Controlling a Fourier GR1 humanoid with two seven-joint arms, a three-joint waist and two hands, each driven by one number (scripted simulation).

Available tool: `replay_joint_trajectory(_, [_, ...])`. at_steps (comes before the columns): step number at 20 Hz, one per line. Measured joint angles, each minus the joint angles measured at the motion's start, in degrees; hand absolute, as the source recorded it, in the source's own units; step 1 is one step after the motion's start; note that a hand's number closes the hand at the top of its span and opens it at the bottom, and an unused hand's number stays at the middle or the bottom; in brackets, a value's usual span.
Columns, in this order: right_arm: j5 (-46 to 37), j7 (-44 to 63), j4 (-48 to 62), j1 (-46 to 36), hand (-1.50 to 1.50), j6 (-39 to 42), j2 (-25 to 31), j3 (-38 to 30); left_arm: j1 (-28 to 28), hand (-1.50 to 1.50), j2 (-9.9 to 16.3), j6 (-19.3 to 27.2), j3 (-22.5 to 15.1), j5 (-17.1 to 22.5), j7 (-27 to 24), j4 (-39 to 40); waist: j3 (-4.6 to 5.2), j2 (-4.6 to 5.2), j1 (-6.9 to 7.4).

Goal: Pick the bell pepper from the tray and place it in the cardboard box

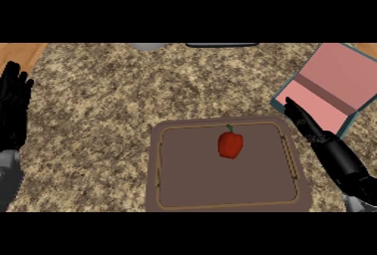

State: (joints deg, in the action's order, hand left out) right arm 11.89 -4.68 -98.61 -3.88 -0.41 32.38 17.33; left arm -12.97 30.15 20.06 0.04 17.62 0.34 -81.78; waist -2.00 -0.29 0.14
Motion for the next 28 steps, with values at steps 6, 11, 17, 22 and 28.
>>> replay_joint_trajectory(6, [-0.7,8.5,-1.9,-1.2,-1.50,-12.1,-6.0,-3.9,4.6,0.00,-0.7,-5.1,-1.9,3.1,2.7,-3.6,1.64,-0.05,0.12])
replay_joint_trajectory(11, [-12.6,6.9,-3.2,-0.2,-1.50,-28.8,-7.5,-8.9,7.1,0.00,-2.5,-8.0,-3.6,6.2,5.2,-4.4,2.11,-0.39,-1.51])
replay_joint_trajectory(17, [-30.9,10.7,-12.9,3.7,-1.50,-37.4,-9.8,0.3,11.1,0.00,-2.2,-11.7,-3.4,8.8,6.5,-7.7,2.16,-0.26,-0.58])
replay_joint_trajectory(22, [-41.9,25.1,-13.9,4.2,-1.50,-29.4,-4.5,5.2,11.5,0.00,-2.5,-11.7,-3.6,8.8,7.1,-8.4,2.47,-0.11,-0.46])
replay_joint_trajectory(28, [-48.8,45.1,-15.2,0.1,-1.50,-13.2,0.3,9.0,10.9,0.00,-2.4,-12.0,-3.8,8.7,7.7,-9.0,2.61,0.08,0.53])
